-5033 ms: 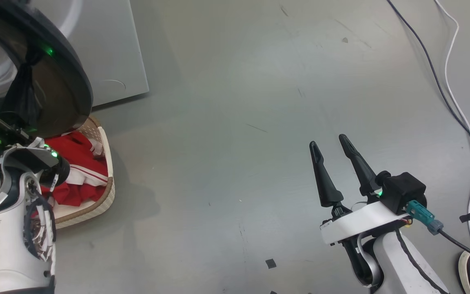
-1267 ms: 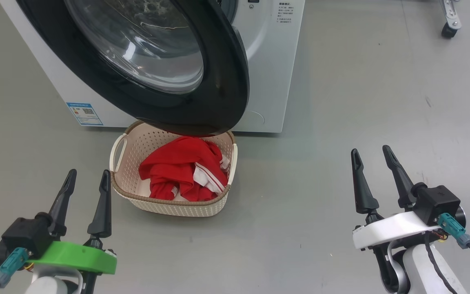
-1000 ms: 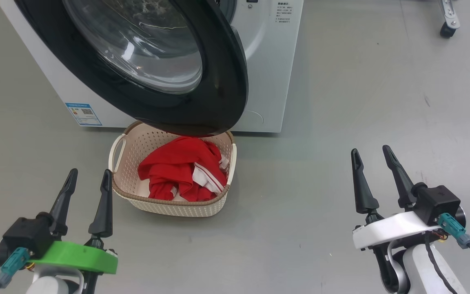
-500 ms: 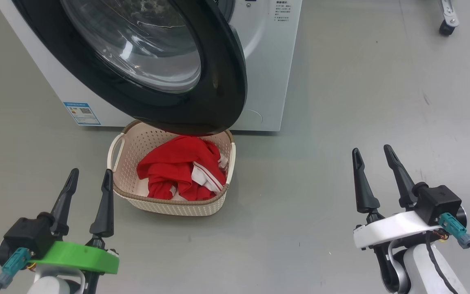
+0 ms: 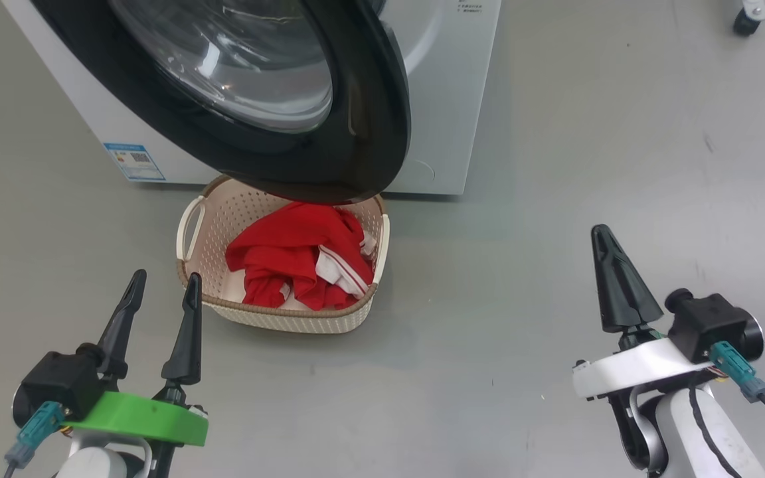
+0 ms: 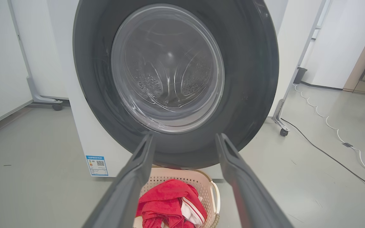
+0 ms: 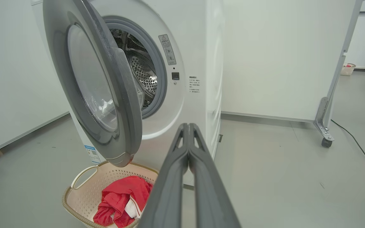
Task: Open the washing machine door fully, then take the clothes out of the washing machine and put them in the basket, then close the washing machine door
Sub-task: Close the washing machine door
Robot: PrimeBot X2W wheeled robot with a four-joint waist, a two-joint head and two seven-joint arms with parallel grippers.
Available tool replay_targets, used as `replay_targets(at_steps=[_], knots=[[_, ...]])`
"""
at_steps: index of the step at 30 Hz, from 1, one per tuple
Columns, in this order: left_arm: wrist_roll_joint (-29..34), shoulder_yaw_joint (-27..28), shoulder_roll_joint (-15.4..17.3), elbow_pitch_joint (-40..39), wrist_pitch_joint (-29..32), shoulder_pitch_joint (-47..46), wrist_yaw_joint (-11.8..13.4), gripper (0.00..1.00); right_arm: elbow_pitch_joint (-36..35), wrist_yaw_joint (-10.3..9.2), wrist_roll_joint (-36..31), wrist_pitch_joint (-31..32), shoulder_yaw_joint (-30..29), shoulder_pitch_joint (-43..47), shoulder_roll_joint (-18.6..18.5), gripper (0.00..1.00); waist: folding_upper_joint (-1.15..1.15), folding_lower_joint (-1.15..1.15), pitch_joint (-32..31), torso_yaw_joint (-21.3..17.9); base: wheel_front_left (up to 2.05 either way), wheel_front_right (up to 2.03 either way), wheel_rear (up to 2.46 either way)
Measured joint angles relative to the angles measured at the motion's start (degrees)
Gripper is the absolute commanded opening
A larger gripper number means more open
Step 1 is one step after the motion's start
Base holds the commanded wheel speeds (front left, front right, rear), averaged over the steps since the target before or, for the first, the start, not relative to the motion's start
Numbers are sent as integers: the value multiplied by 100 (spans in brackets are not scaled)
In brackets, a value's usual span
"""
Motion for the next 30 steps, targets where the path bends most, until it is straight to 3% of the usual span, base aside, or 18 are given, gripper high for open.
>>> replay_targets(at_steps=[8, 20, 30], knots=[[0, -54, -42, -42, 0, -85, 0, 100, -48, 55, -412, 5, 726, -595, -345, 0, 0, 0, 335, 172, 0, 0, 0], [-1, -342, -163, -159, 0, -553, 0, 100, -36, 56, -439, 374, 1547, -1684, -612, 0, 0, 0, 899, 574, 0, 0, 0], [-59, -491, -371, -169, 0, -973, 0, 100, 255, 56, -245, 626, 1679, -2645, -990, 0, 0, 0, 1432, 1111, 0, 0, 0]])
